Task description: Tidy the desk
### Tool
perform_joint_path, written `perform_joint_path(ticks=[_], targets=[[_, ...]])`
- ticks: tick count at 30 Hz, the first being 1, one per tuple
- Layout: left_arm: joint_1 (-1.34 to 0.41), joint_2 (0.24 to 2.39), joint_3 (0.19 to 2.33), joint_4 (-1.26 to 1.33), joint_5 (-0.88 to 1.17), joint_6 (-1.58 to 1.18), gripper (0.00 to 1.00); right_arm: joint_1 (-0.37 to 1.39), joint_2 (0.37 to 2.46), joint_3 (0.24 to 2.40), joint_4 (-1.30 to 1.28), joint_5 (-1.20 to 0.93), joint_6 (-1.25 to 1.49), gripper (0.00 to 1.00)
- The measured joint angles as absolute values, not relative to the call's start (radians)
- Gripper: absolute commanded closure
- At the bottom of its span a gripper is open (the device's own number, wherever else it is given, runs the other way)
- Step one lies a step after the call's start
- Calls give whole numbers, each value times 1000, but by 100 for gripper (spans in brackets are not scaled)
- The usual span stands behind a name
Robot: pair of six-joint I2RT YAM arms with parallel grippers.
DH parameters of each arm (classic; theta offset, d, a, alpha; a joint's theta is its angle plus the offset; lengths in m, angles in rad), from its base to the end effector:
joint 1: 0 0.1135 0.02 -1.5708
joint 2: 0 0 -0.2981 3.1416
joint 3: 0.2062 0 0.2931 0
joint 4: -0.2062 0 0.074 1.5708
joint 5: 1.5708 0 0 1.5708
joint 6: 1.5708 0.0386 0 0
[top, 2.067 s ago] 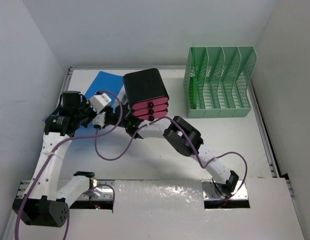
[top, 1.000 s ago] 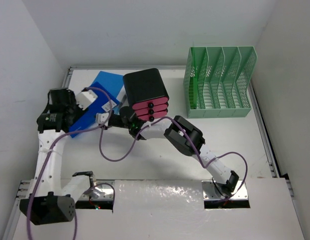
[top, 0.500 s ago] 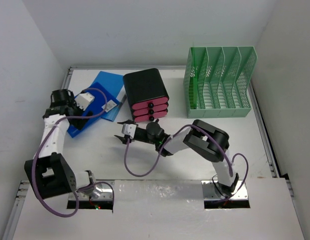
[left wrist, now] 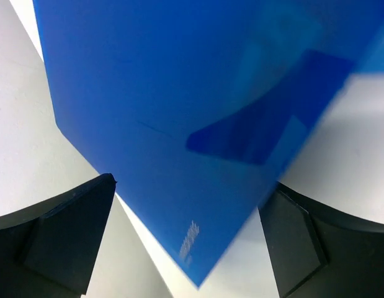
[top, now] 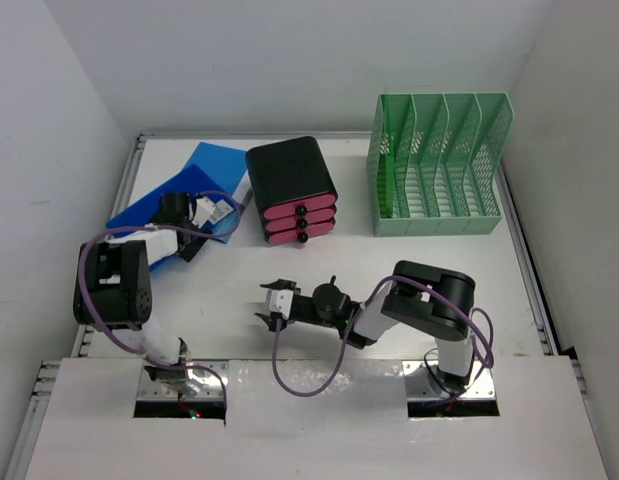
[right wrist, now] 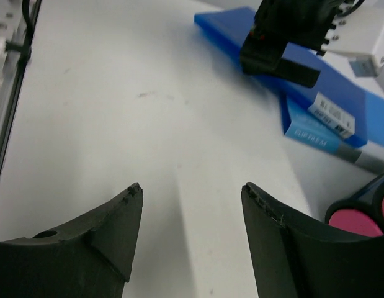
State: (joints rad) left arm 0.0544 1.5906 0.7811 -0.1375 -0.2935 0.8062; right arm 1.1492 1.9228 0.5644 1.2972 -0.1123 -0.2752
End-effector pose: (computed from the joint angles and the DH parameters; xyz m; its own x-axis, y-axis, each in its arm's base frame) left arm 0.3310 0.0292 0.1552 -0.7204 0.6526 -0.2349 0.4321 0.6871 0.5841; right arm 0.1409 0.3248 0.1187 0.2347 -0.1365 -0.9624 -0.9234 0.2780 -0.2646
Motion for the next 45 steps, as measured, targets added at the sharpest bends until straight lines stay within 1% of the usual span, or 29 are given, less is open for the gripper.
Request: perform_joint_path(ticks=[2, 7, 10, 12, 13, 15, 16, 17, 18, 19, 20, 24, 27, 32, 37, 41, 45], targets=[[54, 1626, 778, -82, -312, 803, 9, 1156, 1917, 533, 1297, -102, -276, 37], [54, 1649, 737, 76, -353, 805, 9, 1168, 1888, 498, 1294, -81, -281, 37], [54, 1650, 671, 221, -382, 819, 15, 1175, 1877, 498, 1301, -77, -284, 37], [52, 1656, 624, 327, -400, 833, 25, 1181, 1877, 498, 1301, -76, -286, 37], [52, 1660, 606, 366, -406, 842, 25, 1184, 1877, 498, 1301, -77, -287, 37], [51, 1671, 563, 462, -417, 860, 40, 1190, 1877, 498, 1301, -77, -289, 37], [51, 1676, 544, 496, -419, 873, 54, 1192, 1877, 498, 1301, -77, -290, 37], [51, 1685, 527, 525, -423, 883, 60, 1194, 1877, 498, 1301, -77, -291, 36], [51, 1699, 513, 549, -426, 902, 69, 1194, 1877, 498, 1301, -77, -292, 36], [49, 1710, 504, 564, -428, 915, 91, 1194, 1877, 498, 1301, -77, -292, 36], [49, 1720, 493, 586, -432, 922, 100, 1194, 1877, 498, 1301, -77, -292, 36], [47, 1724, 479, 608, -442, 963, 100, 1194, 1877, 498, 1301, -70, -292, 37], [51, 1674, 480, 546, -418, 947, 100, 1194, 1876, 498, 1301, -46, -283, 40], [85, 1441, 493, 322, -315, 871, 100, 1196, 1828, 521, 1284, 31, -233, 43], [143, 1213, 593, 95, -170, 786, 100, 1211, 1734, 587, 1292, 103, -196, 44], [152, 1103, 683, -80, -58, 743, 100, 1216, 1677, 630, 1228, 160, -147, 44], [153, 1078, 806, -253, 89, 715, 100, 1216, 1629, 698, 1058, 258, -86, 43]])
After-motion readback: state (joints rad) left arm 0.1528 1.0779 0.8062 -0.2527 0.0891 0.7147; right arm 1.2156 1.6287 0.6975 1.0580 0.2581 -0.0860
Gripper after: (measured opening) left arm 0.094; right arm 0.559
